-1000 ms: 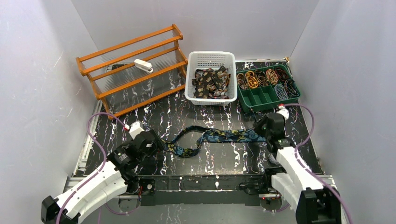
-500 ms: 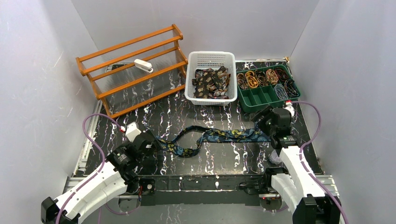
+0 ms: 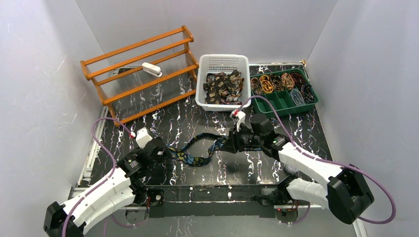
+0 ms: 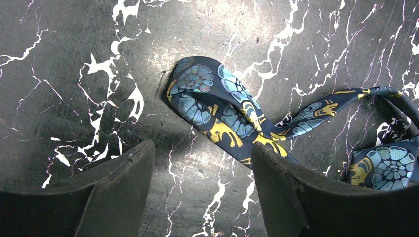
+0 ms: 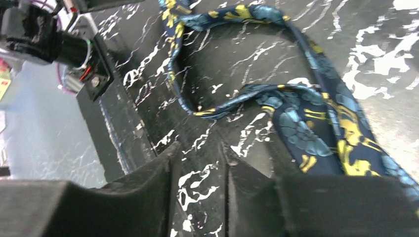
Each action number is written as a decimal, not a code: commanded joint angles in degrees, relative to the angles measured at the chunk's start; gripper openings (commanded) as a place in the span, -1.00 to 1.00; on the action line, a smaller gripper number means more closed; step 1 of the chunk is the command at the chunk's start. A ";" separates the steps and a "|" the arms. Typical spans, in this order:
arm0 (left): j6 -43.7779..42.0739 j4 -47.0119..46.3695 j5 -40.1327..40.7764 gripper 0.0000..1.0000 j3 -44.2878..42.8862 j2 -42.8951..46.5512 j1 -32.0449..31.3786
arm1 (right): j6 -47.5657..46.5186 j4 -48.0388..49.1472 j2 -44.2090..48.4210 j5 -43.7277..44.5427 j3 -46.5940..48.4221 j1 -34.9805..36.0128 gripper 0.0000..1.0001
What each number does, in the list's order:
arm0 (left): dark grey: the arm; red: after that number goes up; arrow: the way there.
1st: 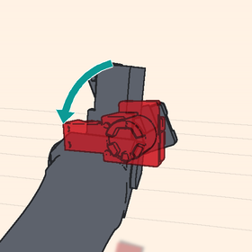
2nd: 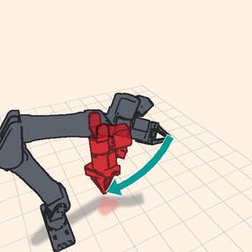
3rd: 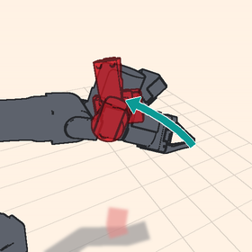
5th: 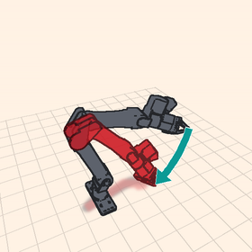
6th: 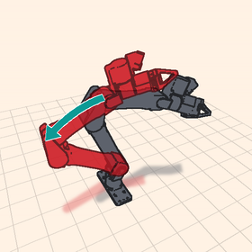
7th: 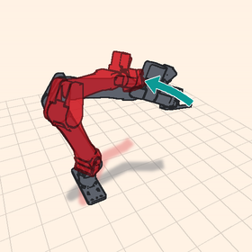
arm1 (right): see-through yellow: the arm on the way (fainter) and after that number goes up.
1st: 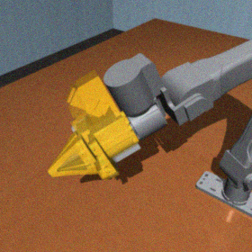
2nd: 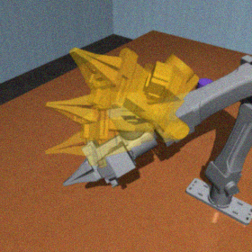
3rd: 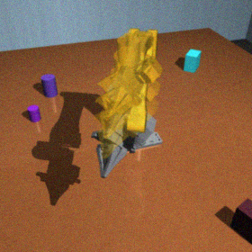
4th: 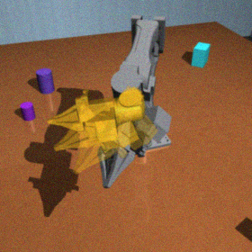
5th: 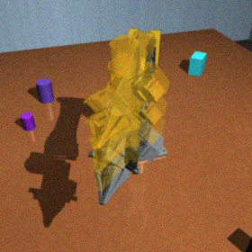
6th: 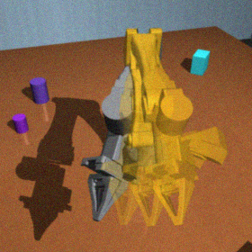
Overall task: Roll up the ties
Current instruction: Flatten out the tie at the center of the board.
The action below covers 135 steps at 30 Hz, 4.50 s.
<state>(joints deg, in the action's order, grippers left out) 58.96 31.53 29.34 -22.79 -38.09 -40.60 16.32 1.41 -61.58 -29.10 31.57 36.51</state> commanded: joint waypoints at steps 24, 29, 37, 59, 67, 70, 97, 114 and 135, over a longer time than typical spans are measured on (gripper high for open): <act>4.65 0.72 7.36 0.55 0.02 0.59 0.37 | 8.23 4.20 -31.33 20.27 17.22 20.53 -0.62; 5.29 2.61 7.96 0.58 0.07 3.09 0.37 | 7.05 4.76 -38.70 21.18 22.22 19.87 -0.65; 6.74 4.71 8.61 0.61 -0.05 5.65 0.36 | 2.79 -3.81 -48.52 20.16 34.49 14.86 -0.60; 8.23 9.48 9.99 0.63 -3.35 8.72 0.36 | -1.36 -5.47 -54.60 10.39 45.25 15.58 -0.45; 8.81 12.24 11.87 0.64 -4.84 9.68 0.35 | -1.83 -4.56 -64.14 11.12 51.88 20.33 -0.49; 9.64 13.99 13.11 0.65 -5.58 9.85 0.36 | -0.84 -5.40 -66.64 8.43 57.58 20.99 -0.46; 2.63 6.48 6.17 0.76 -7.09 0.01 0.90 | -19.37 -5.81 -51.18 24.15 45.07 18.30 0.33; -7.98 0.90 -12.64 0.81 -10.33 -6.77 30.56 | -20.17 -3.63 -53.02 25.93 45.61 18.39 -0.31; -8.60 -6.43 -8.26 0.78 -8.42 -16.01 39.90 | -20.75 6.99 -45.77 41.52 32.30 26.85 -0.46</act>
<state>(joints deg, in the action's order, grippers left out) 52.47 26.61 17.72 -31.68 -54.24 -1.26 -4.47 5.08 -109.27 9.19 64.38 62.17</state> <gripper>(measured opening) 0.895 0.267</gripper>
